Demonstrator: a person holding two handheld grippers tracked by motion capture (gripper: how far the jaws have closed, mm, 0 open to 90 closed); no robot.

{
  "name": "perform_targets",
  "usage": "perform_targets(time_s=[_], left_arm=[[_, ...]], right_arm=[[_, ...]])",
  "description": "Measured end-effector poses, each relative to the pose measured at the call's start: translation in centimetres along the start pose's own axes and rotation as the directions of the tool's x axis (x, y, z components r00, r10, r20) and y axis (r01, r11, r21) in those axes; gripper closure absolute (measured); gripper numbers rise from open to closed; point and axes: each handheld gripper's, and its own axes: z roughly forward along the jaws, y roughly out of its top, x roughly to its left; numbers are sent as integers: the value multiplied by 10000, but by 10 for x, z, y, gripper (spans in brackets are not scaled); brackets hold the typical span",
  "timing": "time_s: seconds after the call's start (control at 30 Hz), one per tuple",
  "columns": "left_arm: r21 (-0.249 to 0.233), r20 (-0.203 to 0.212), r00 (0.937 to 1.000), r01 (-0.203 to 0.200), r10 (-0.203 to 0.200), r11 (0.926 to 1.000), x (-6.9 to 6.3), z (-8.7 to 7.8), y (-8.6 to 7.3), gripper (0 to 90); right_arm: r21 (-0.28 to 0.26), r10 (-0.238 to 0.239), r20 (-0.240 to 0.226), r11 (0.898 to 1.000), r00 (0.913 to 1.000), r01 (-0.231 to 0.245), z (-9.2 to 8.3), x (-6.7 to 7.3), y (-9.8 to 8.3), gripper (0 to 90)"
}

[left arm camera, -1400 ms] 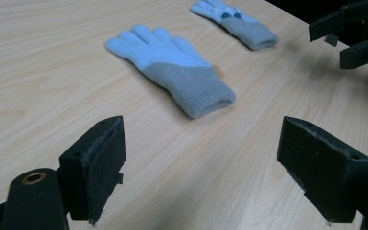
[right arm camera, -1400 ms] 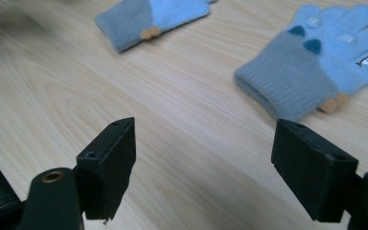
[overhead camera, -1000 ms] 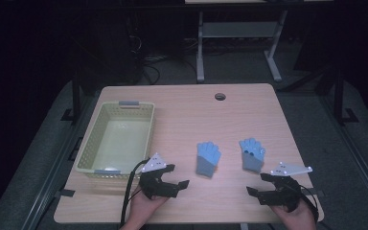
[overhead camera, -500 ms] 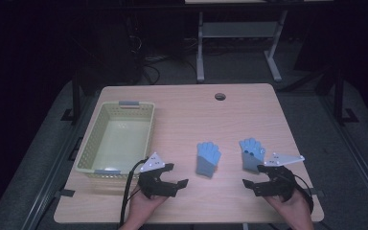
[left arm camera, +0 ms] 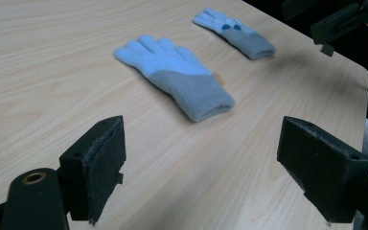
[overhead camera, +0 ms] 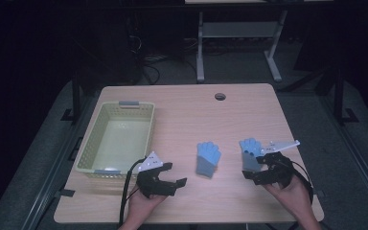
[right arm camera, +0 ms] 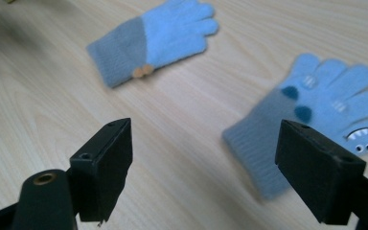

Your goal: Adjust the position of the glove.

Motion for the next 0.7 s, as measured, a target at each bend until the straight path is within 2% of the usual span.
perform_targets(time_s=[0.23, 0.3, 0.43, 0.7], left_arm=[[-54, 1, 10000, 31, -31, 10000, 0, -1, 0, 167], [-101, 8, 10000, -76, 76, 9999, 0, -1, 1, 167], [-134, 31, 10000, 54, -53, 9999, 0, 0, 0, 167], [-153, 48, 9999, -107, 108, 9998, -2, -2, 1, 168]], right_arm=[[252, 12, 81, 9997, 10000, -14, -2, -10, 18, 217], [284, 21, 153, 9996, 9999, -26, -2, -12, 22, 217], [460, 26, 254, 9989, 9997, -38, 0, -18, 33, 221], [1139, 266, 435, 9930, 9987, -314, 18, -34, 48, 251]])
